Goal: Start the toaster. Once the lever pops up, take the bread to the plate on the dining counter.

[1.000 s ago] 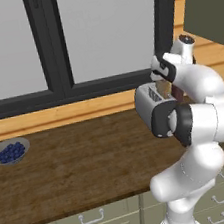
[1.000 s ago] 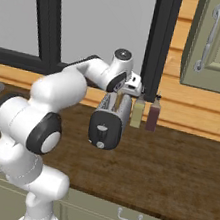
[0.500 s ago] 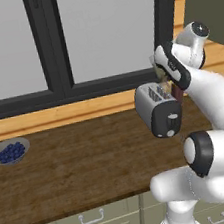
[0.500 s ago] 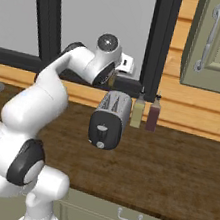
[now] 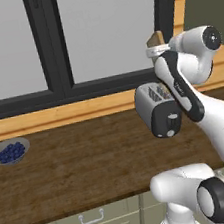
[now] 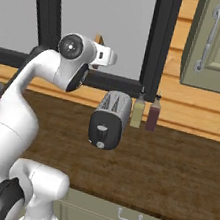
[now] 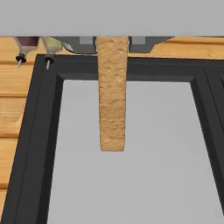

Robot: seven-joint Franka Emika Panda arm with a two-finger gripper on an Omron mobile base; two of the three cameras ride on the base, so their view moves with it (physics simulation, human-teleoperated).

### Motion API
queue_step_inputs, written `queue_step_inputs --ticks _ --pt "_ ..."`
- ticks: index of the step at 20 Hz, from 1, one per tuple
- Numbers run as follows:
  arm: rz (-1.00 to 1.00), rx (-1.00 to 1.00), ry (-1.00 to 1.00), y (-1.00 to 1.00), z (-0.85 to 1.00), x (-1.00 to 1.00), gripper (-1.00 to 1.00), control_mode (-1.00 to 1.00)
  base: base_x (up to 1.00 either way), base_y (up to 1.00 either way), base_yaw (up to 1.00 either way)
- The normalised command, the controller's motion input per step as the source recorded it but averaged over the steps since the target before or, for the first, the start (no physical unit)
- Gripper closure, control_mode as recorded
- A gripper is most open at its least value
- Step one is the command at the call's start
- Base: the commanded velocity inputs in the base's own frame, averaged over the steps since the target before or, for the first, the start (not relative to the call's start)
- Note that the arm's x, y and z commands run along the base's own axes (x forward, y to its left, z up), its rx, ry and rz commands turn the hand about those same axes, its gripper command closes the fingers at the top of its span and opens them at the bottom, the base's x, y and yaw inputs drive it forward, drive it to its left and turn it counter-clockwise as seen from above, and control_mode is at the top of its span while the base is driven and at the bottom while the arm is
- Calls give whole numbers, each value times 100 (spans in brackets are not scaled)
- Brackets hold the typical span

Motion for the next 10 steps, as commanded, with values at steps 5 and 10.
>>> queue_step_inputs --ticks 5,10 --pt "0 0 -13 25 28 -98 100 -100 0 0 0" --pt "0 0 10 10 7 -99 100 -100 0 0 0"
